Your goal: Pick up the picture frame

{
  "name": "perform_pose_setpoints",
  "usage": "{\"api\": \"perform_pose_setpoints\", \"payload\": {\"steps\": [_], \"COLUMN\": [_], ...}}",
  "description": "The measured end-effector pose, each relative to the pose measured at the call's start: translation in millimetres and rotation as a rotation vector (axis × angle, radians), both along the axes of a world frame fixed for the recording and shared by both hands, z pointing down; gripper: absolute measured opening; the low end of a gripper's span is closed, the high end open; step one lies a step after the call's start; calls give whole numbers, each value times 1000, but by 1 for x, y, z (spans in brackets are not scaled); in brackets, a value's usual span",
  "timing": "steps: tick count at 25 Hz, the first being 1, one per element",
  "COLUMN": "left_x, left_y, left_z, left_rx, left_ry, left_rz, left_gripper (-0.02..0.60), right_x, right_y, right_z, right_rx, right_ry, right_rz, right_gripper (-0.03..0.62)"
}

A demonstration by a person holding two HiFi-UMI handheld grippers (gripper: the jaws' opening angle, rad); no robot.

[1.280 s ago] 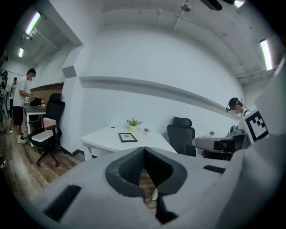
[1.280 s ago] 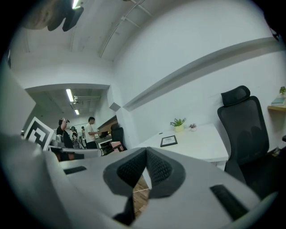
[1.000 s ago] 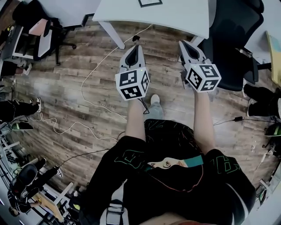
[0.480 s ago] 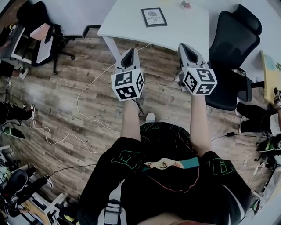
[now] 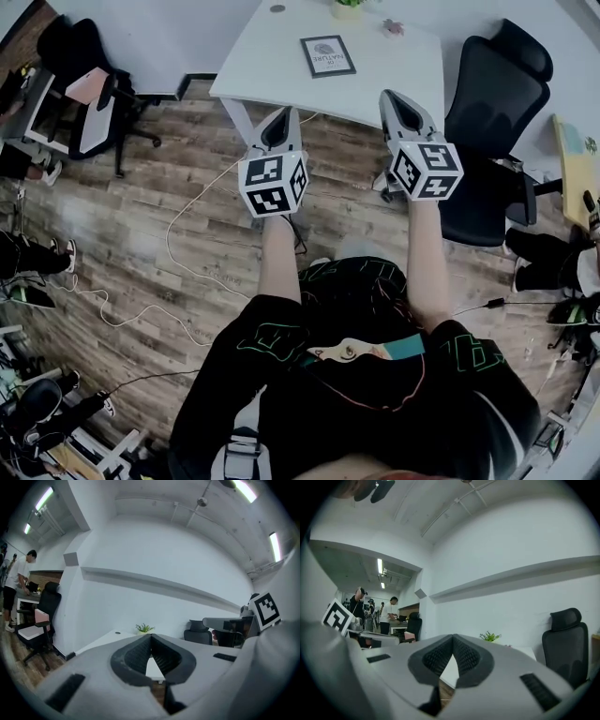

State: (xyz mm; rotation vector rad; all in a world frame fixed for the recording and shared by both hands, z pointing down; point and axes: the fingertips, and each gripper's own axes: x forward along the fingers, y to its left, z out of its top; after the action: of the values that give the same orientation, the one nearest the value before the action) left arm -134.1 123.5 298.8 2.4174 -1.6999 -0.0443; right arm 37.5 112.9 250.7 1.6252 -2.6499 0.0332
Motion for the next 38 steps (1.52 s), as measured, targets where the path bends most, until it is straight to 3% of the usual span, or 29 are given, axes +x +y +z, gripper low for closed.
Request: {"api": "perform_pose_setpoints", "payload": {"steps": [9, 17, 22, 29, 38], "left_x": [-18, -29, -22, -45, -12], "left_y": [-17, -58, -94, -143, -207], "left_z": [5, 3, 11, 26, 74], "left_rx": [-11, -11, -36, -86, -199], "left_ry": [27, 6, -30, -63, -73], "left_rz": [-36, -68, -74, -152, -126], "left_gripper": [6, 6, 6, 6, 6], "right_x": [-20, -29, -20, -16, 15], "right_y": [-22, -70, -114, -167, -230], "right_z": [-9, -8, 7, 34, 85], "right_rx": [26, 19, -21, -93, -213], "right_ry": [33, 28, -1, -7, -2], "right_rz": [-34, -53, -47, -54, -21], "right_gripper": [5, 5, 5, 5, 5]}}
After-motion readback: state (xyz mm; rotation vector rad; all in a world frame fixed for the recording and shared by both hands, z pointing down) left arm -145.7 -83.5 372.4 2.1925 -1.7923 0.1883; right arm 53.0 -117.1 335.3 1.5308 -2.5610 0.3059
